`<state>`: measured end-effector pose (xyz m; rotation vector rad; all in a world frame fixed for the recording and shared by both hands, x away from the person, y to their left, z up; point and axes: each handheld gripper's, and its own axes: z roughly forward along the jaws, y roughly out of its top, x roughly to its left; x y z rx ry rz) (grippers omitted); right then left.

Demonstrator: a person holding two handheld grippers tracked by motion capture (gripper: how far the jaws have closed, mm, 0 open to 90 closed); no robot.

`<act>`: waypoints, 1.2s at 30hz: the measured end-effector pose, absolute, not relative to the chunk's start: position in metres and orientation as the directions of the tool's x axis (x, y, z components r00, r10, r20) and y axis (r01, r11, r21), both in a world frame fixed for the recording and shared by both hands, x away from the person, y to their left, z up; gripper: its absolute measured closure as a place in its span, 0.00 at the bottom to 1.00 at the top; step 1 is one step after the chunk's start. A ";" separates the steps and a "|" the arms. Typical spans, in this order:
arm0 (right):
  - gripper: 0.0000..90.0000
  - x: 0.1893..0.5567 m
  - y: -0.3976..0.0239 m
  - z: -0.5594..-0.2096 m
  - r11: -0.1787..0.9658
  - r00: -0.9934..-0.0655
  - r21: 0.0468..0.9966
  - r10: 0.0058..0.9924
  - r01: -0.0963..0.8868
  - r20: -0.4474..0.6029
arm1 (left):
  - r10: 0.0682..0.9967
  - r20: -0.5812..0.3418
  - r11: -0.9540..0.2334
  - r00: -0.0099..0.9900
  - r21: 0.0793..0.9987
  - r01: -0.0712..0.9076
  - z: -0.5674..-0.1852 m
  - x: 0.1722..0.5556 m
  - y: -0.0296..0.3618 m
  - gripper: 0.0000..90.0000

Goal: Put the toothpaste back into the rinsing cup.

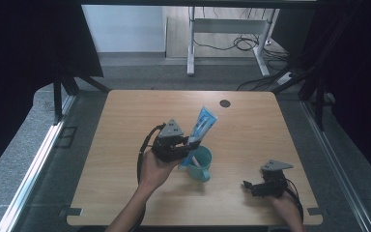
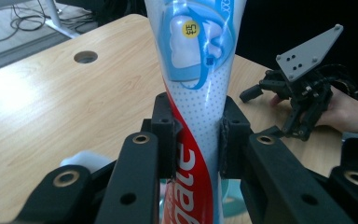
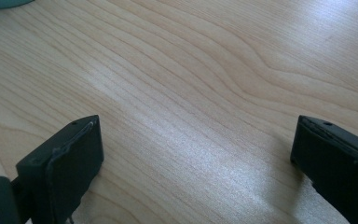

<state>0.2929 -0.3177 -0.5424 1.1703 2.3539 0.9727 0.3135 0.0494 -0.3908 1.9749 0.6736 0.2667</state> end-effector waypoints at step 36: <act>0.02 0.293 -0.318 -0.542 0.428 -0.606 0.705 0.796 0.566 0.003 | 0.614 -0.066 -0.335 0.787 0.881 0.335 -0.432 0.331 0.013 0.81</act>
